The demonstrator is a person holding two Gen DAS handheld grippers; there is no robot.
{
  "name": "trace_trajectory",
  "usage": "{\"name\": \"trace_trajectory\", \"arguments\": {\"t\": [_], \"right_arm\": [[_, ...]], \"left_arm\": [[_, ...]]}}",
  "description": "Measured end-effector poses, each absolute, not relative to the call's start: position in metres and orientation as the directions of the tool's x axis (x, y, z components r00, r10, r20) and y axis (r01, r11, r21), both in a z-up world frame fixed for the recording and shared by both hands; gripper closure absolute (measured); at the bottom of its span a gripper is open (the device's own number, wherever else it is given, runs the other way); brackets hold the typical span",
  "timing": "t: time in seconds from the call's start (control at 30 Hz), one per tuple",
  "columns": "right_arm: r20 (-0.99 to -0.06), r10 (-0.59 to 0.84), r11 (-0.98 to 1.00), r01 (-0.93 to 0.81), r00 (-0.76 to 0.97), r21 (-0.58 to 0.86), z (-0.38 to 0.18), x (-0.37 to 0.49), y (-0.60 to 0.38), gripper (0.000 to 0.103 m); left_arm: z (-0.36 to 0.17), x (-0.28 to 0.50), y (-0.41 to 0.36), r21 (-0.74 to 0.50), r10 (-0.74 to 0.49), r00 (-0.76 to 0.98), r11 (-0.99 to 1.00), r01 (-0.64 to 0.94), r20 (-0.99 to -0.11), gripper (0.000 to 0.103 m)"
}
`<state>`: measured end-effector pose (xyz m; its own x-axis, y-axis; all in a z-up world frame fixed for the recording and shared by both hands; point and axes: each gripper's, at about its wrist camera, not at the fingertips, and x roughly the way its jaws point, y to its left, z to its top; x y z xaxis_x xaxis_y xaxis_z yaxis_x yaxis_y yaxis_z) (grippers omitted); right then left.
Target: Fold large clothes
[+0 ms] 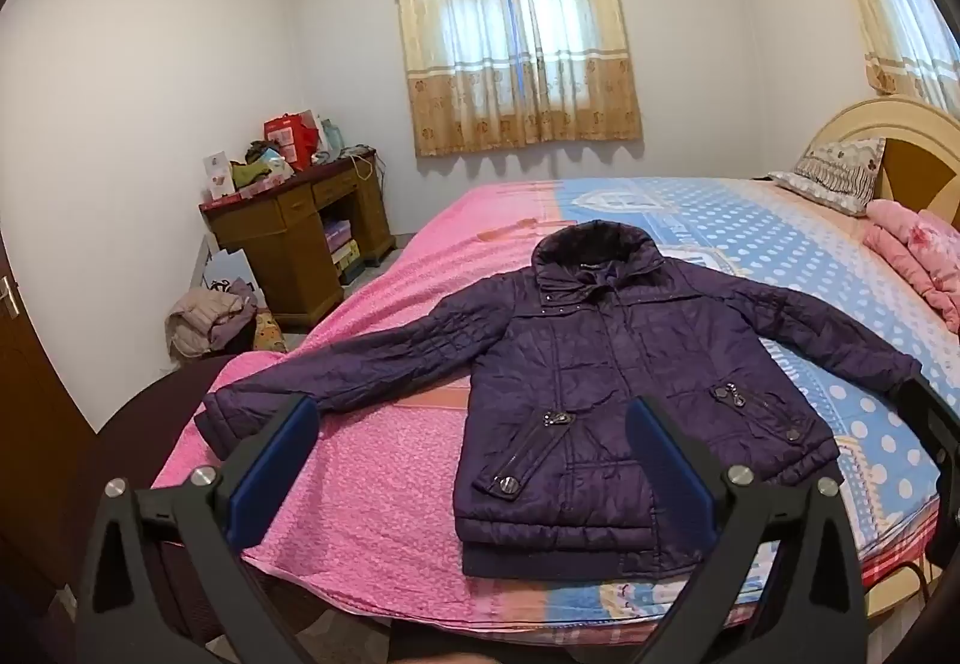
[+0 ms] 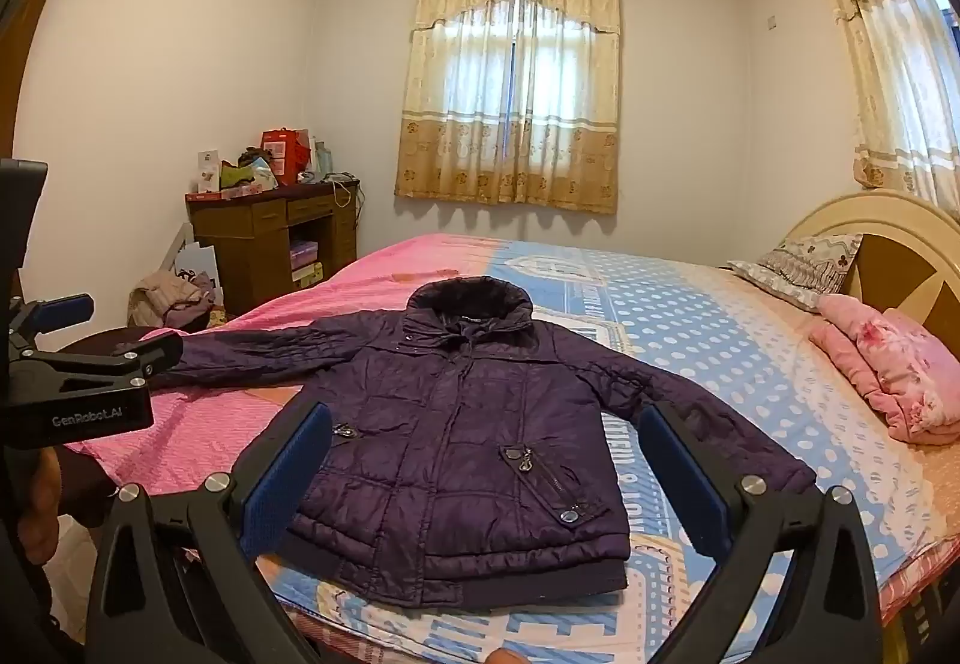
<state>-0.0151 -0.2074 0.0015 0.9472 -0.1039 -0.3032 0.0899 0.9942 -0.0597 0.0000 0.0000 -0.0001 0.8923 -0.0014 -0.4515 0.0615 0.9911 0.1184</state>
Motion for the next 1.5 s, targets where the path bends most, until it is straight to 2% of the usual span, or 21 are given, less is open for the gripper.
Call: {"name": "trace_trajectory", "arguments": {"t": [0.23,0.37,0.4,1.5], "right_arm": [[-0.303,-0.122,0.992,0.108,0.945,-0.063,0.001,-0.017,-0.208,0.001],[-0.307,-0.135,0.99,0.12,0.942,-0.067,0.003,-0.023,-0.21,0.001],[-0.307,-0.098,0.995,0.083,0.947,-0.061,0.0,-0.017,-0.206,0.001],[-0.325,-0.091,0.995,0.076,0.941,-0.059,-0.007,-0.013,-0.202,0.001]], "left_arm": [[-0.002,0.01,-0.004,0.127,-0.005,0.877,0.989,0.075,-0.48,0.0],[0.0,0.004,0.0,0.112,-0.006,0.89,0.992,0.065,-0.456,0.0],[0.001,0.001,0.002,0.108,-0.008,0.893,0.992,0.063,-0.449,0.0],[0.003,0.003,-0.002,0.094,-0.018,0.889,0.993,0.069,-0.457,0.0]]}}
